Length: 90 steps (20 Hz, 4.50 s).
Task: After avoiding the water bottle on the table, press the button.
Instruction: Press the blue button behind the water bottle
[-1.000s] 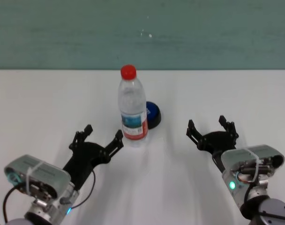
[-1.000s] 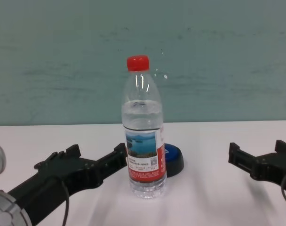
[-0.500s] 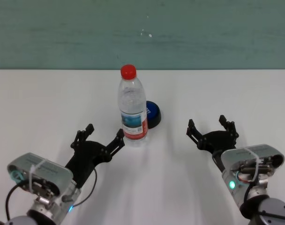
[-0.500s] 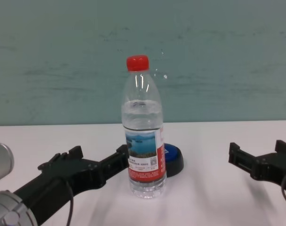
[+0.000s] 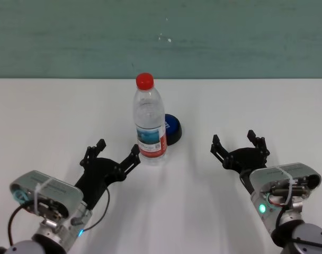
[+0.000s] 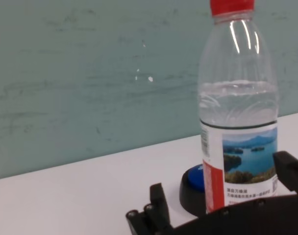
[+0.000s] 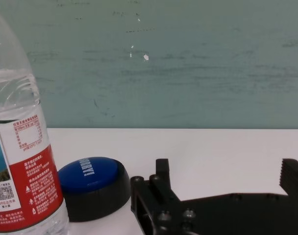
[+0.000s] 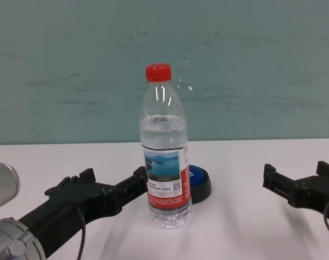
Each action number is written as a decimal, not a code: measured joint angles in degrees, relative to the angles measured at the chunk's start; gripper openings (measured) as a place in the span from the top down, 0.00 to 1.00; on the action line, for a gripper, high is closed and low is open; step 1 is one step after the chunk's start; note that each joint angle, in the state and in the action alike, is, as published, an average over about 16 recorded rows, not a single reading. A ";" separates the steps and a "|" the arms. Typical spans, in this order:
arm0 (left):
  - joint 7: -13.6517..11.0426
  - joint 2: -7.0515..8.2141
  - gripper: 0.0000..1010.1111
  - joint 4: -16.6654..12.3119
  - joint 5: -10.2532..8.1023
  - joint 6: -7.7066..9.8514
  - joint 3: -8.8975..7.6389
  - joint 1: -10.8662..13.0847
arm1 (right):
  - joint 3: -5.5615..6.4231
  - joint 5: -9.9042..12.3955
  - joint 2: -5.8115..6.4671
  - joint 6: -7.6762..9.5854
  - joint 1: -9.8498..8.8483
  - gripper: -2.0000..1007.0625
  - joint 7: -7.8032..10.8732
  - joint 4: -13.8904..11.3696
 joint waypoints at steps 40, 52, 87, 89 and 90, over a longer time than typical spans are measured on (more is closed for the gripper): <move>0.79 1.56 0.00 -0.61 -1.51 -0.94 -4.99 -0.12 | 0.00 0.00 0.00 0.00 0.00 0.00 0.00 0.00; 0.24 1.20 0.00 3.75 -0.81 -0.96 -5.35 -4.63 | 0.00 0.00 0.00 0.00 0.00 0.00 0.00 0.00; -0.42 -0.78 0.00 16.57 -0.62 -1.33 -2.95 -17.13 | 0.00 0.00 0.00 0.00 0.00 0.00 0.00 0.00; -0.39 -0.86 0.00 17.13 -0.56 -1.50 -2.89 -17.54 | 0.00 0.00 0.00 0.00 0.00 0.00 0.00 0.00; -0.37 -0.89 0.00 17.39 -0.51 -1.58 -2.86 -17.73 | 0.00 0.00 0.00 0.00 0.00 0.00 0.00 0.00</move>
